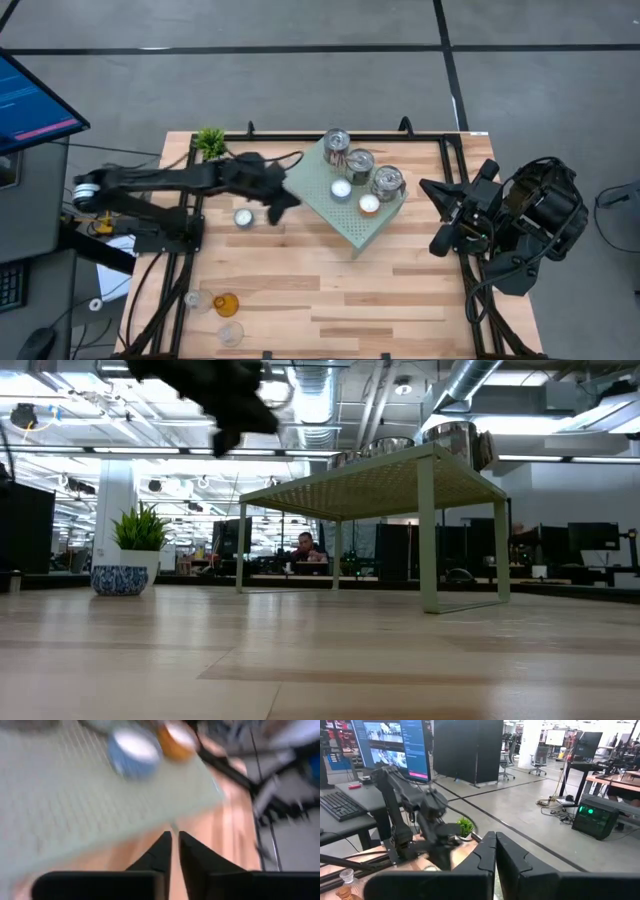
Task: Stock candles on shelf
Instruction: Put the blue scented candle on the shelf
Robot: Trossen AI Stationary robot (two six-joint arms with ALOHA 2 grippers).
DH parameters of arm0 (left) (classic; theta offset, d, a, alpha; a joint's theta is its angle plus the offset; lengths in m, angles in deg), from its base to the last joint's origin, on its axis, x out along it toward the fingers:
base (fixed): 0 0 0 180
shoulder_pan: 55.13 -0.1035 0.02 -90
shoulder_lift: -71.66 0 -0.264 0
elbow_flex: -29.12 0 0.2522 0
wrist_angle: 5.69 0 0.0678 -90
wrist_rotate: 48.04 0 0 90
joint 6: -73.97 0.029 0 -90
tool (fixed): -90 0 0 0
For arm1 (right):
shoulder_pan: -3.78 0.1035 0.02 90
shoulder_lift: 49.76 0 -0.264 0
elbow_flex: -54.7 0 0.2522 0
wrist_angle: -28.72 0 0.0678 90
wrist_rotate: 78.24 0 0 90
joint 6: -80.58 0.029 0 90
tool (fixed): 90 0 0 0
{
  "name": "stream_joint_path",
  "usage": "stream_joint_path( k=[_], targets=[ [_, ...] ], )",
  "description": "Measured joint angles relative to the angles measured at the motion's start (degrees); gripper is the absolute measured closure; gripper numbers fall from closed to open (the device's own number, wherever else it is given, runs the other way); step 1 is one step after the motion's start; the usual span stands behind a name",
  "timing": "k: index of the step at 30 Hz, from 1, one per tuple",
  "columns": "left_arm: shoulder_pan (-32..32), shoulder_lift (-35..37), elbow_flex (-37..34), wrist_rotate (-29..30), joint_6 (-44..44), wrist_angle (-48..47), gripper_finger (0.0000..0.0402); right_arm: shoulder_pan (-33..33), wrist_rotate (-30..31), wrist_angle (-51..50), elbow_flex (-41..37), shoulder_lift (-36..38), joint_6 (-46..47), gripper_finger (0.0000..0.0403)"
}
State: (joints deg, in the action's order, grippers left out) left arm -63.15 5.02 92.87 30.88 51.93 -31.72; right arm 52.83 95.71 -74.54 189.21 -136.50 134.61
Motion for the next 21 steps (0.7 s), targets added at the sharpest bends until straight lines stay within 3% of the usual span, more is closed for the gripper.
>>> stream_joint_path(
  k=[5, 10, 14, 17, 21],
  targets=[
    [3.47, 10.32, -0.68, -2.92, 2.86, -15.29, 0.0297, -0.04, -0.24, 0.54, 0.02, -0.14, -0.15, 0.0379],
    [9.81, 15.09, -6.38, -2.51, -1.84, -15.73, 0.0185, 0.0, -3.67, 0.54, 0.02, -0.37, -0.02, 0.0312],
    [12.21, 14.54, -12.48, -0.65, -14.36, -16.06, 0.011, 0.0, -6.07, 0.79, 0.02, -0.35, -0.01, 0.0243],
    [13.15, 14.76, -17.13, 0.13, -20.53, -16.57, 0.0089, 0.0, -7.45, 1.01, 0.02, -0.35, -0.01, 0.0191],
    [15.36, 18.85, -19.31, 2.15, -21.97, -16.29, 0.0095, -0.02, -7.72, 1.47, 0.02, -0.35, -0.01, 0.0143]
  ],
)
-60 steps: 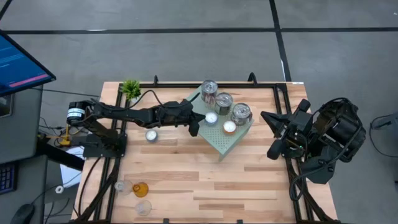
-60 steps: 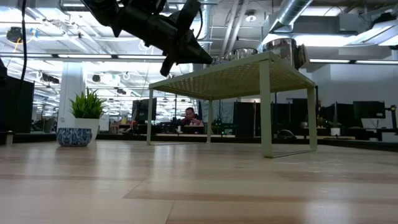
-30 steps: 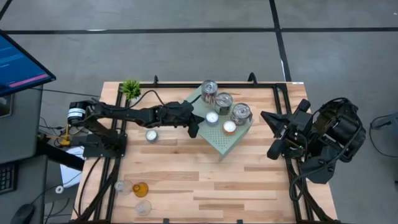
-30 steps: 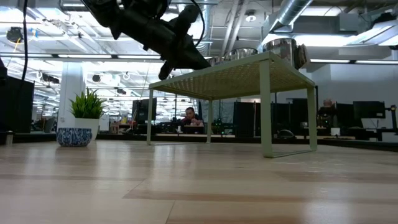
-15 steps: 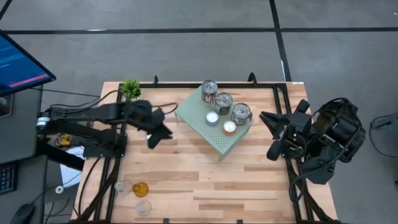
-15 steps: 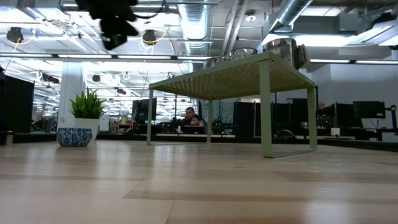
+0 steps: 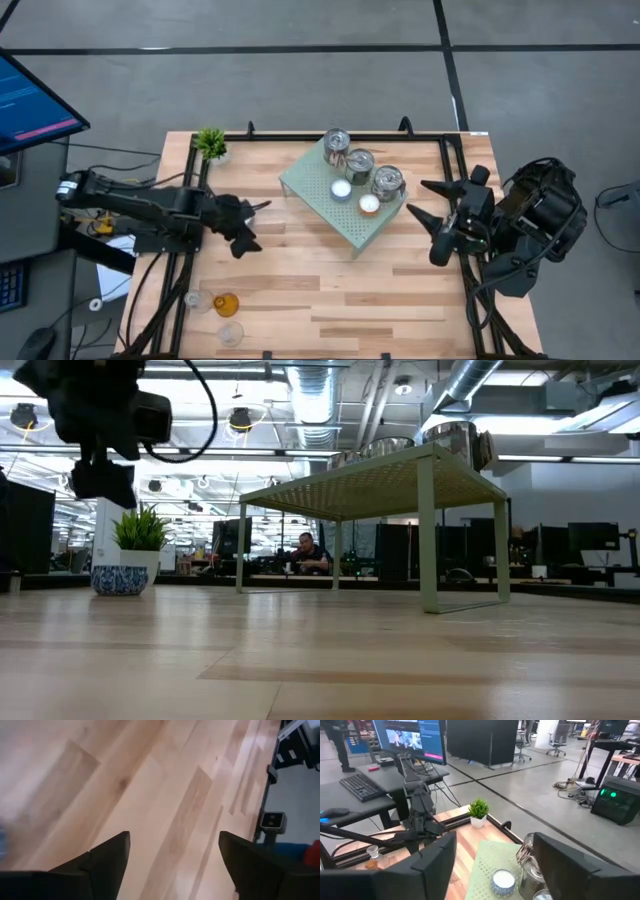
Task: Stock candles on shelf
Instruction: Put the blue scented candle on the shelf
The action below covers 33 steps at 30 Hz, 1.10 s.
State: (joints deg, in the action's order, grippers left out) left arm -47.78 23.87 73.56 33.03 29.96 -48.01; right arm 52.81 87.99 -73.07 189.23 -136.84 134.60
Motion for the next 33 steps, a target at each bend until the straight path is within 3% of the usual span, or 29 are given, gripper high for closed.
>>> stream_joint_path(
  k=[6, 10, 13, 23, 29, 33],
  targets=[
    [2.08, 8.02, -0.04, 6.54, 0.47, -7.57, 0.012, -0.05, 0.0, 0.19, 0.0, 0.0, 0.0, 0.0127],
    [4.64, 10.77, -0.09, 16.03, -0.49, -17.63, 0.0134, -0.09, 0.0, 0.19, 0.0, 0.0, 0.0, 0.0127],
    [5.88, 10.26, -0.12, 21.37, -1.61, -19.17, 0.0139, -0.09, -0.13, 0.21, 0.0, 0.0, 0.0, 0.0127],
    [6.22, 2.84, -6.1, 23.94, -8.37, -20.47, 0.0144, -0.07, -1.23, 0.0, 0.0, 0.0, 0.0, 0.0127],
    [6.22, 3.07, -8.6, 24.55, -10.29, -19.98, 0.0144, -0.07, -1.69, -0.37, 0.0, 0.0, 0.0, 0.0127],
    [6.22, 3.09, -8.62, 32.16, -10.27, -18.78, 0.0144, -0.07, -1.68, -1.52, 0.0, 0.0, -0.02, 0.0127]
  ],
)
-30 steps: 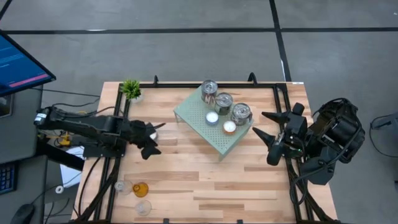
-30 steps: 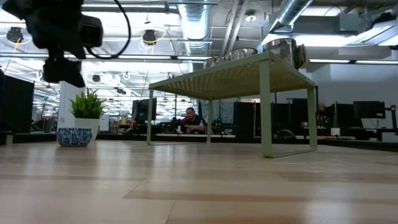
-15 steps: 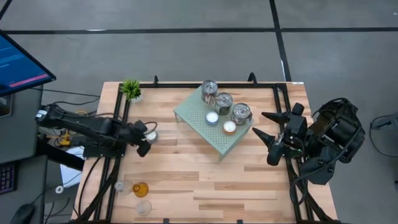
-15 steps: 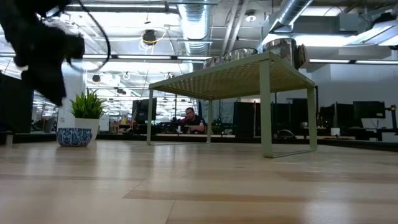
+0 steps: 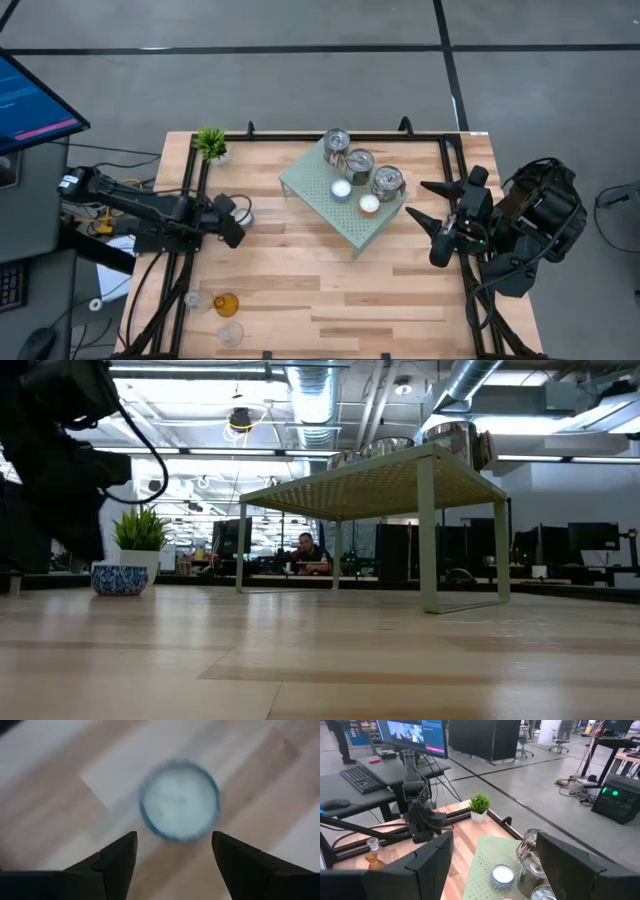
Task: Stock candles on shelf
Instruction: Put the blue scented candle on the shelf
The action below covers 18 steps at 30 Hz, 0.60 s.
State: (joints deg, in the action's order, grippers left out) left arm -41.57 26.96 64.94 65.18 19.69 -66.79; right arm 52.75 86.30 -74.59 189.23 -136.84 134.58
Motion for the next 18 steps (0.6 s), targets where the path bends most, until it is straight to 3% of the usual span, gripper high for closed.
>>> stream_joint_path(
  k=[2, 11, 18],
  targets=[
    [-0.02, -0.48, 0.0, 3.0, 0.0, 0.17, 0.0144, 0.0, 0.0, -0.08, 0.0, 0.0, 0.0, 0.0127],
    [-0.02, -1.06, 0.0, 5.27, 0.68, 4.15, 0.0144, 0.02, 0.02, -0.47, 0.0, 0.0, -0.57, 0.0127],
    [0.0, -1.12, 0.0, 0.19, 11.68, 15.37, 0.0144, 0.02, 0.09, -0.47, 0.0, 0.2, -0.59, 0.0127]
  ],
)
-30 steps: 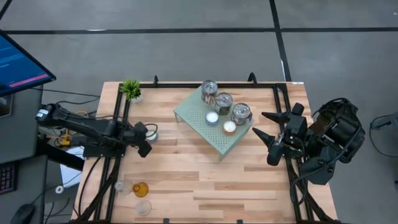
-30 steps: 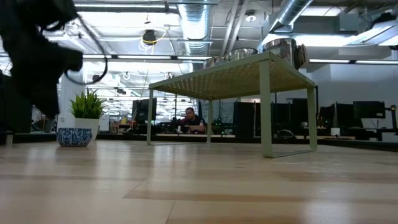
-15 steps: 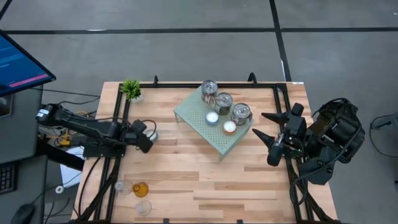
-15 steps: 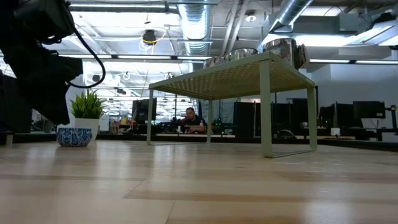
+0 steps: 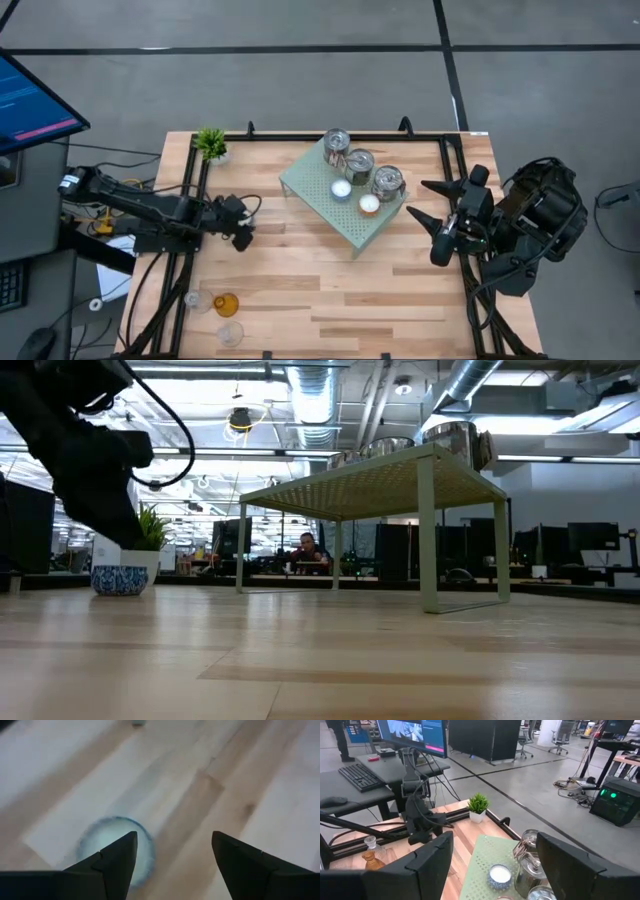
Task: Stock candles on shelf
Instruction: Put the blue scented candle on the shelf
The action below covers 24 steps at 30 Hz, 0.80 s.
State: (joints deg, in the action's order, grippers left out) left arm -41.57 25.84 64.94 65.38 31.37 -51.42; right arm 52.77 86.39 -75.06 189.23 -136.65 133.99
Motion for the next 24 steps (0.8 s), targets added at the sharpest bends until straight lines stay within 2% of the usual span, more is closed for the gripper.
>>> stream_joint_path(
  k=[4, 11, 17, 19, 24],
  targets=[
    [-0.11, -1.37, 0.0, 6.08, 6.0, -0.13, 0.0144, 0.0, -0.04, 0.0, 0.0, 0.0, 0.02, 0.0127],
    [-0.15, -1.82, 0.0, 11.06, 6.41, 2.97, 0.0144, 0.0, -0.06, 0.0, 0.0, 0.02, -0.65, 0.0127],
    [-0.26, -1.82, 0.0, 12.72, 4.56, 7.56, 0.0144, 0.0, -0.22, 0.0, 0.0, 0.02, -1.14, 0.0127],
    [-1.68, -1.55, 0.0, 12.92, 1.34, 7.59, 0.0142, 0.0, -0.24, 0.0, 0.0, 0.02, -1.51, 0.0127],
    [-7.58, -0.12, 0.0, 7.56, -0.93, 8.13, 0.0103, -0.02, -0.2, 0.0, 0.0, 0.02, -1.49, 0.0127]
  ],
)
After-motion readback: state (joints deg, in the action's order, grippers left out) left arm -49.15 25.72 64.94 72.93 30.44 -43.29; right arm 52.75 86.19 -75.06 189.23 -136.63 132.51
